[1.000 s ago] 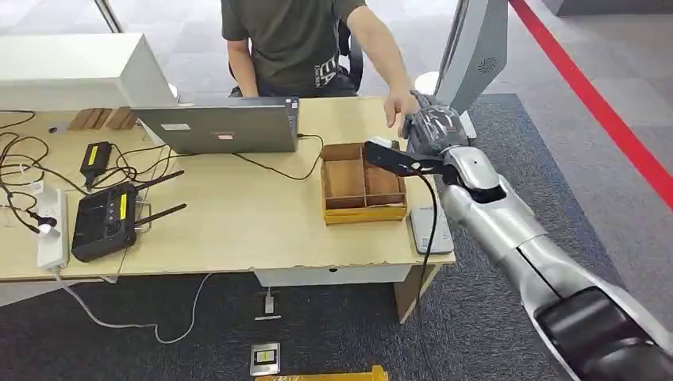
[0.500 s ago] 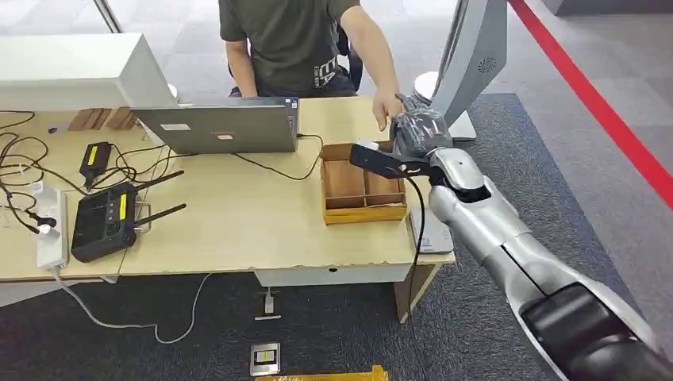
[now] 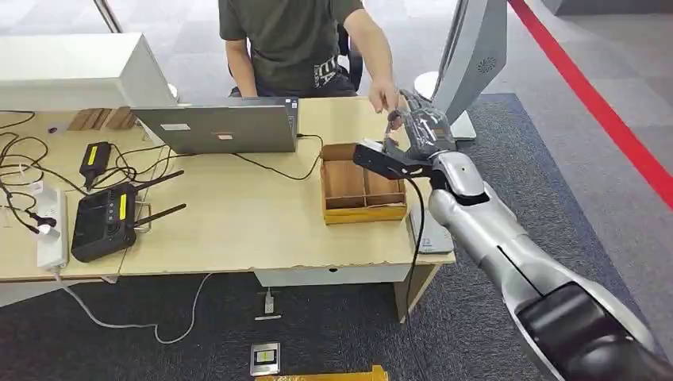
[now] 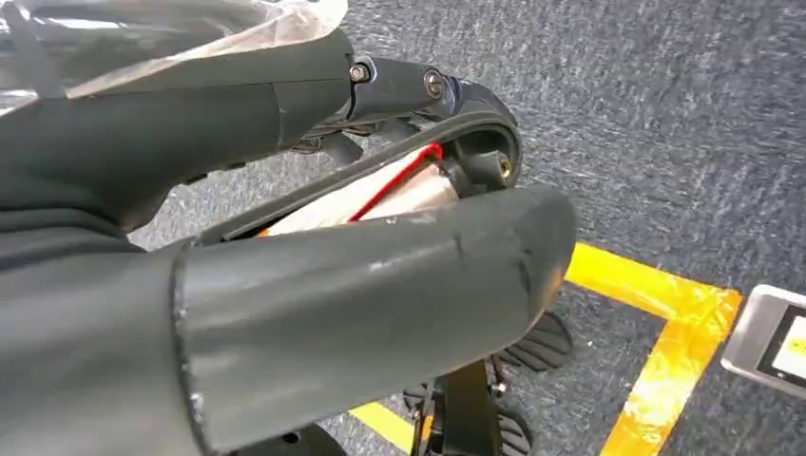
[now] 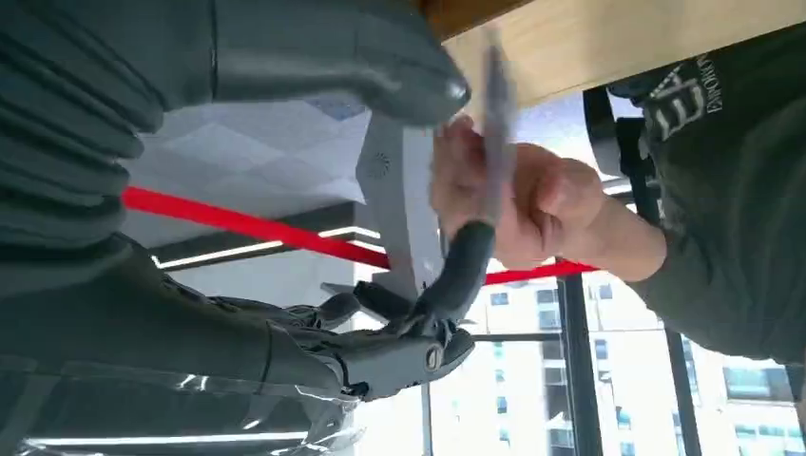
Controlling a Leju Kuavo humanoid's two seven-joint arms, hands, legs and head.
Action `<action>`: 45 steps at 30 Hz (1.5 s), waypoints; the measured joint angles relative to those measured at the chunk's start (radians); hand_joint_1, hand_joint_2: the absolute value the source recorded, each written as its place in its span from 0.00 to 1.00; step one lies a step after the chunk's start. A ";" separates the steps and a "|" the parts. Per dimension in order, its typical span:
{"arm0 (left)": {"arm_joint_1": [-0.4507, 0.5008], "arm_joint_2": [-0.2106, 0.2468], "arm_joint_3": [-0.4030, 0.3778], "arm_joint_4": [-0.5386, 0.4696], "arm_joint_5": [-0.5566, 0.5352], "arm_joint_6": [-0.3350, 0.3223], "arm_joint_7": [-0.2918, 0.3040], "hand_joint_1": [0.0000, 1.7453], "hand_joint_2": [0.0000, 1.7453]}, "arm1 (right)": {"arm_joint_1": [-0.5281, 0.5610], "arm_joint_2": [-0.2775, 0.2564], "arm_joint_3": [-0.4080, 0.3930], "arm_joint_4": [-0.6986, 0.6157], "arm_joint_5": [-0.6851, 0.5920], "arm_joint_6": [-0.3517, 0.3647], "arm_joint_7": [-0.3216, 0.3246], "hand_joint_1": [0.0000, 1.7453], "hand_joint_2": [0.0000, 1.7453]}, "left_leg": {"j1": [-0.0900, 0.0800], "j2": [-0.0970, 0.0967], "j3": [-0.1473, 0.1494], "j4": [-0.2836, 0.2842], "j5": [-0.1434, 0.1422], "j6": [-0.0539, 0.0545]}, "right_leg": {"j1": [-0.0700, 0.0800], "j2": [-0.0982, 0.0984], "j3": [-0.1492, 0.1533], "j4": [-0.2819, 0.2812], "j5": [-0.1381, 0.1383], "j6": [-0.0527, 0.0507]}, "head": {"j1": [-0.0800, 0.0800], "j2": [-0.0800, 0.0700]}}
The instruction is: Pass the card to the sensor for recognition and then transmit it.
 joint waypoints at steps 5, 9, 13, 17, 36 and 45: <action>0.003 0.000 0.000 0.000 -0.005 0.004 0.026 0.00 0.00 | -0.001 -0.020 -0.005 0.010 0.003 0.011 0.032 0.00 0.00 | 0.000 0.000 0.000 0.000 0.000 0.000 | 0.000 0.000 0.000 0.000 0.000 0.000 | 0.000 0.000; 0.002 0.000 0.000 0.000 -0.011 0.004 0.020 0.00 0.00 | 0.001 -0.040 -0.012 0.001 0.000 0.011 0.037 0.00 0.00 | 0.000 0.000 0.000 0.000 0.000 0.000 | 0.000 0.000 0.000 0.000 0.000 0.000 | 0.000 0.000; 0.003 0.001 0.000 0.000 -0.010 0.003 0.013 0.00 0.00 | 0.045 -0.070 -0.038 -0.081 -0.062 0.041 0.070 0.00 0.00 | 0.000 -0.001 0.001 0.000 0.000 0.000 | 0.000 0.000 0.000 -0.001 0.000 0.000 | 0.000 0.000; 0.003 0.002 0.000 0.000 0.004 0.007 0.025 0.00 0.00 | 0.109 -0.115 -0.057 -0.205 -0.098 0.114 0.134 0.00 0.00 | 0.000 0.000 0.001 0.000 -0.001 0.000 | 0.000 0.000 0.000 -0.001 0.000 0.000 | 0.000 0.000; 0.008 0.006 0.006 0.000 0.057 0.025 -0.002 0.00 0.00 | 0.495 -0.377 -0.189 -0.817 -0.048 0.189 0.233 0.00 0.00 | 0.000 0.002 0.002 0.000 -0.004 0.001 | 0.000 0.003 0.001 -0.002 -0.001 0.001 | 0.001 0.000; 0.007 0.002 0.019 0.000 0.061 0.036 -0.044 0.00 0.00 | 0.637 -0.399 -0.211 -0.934 -0.071 -0.013 0.235 0.00 1.00 | 0.000 0.002 0.002 0.000 -0.004 0.001 | 0.000 0.003 0.002 -0.002 -0.001 0.001 | 0.001 0.000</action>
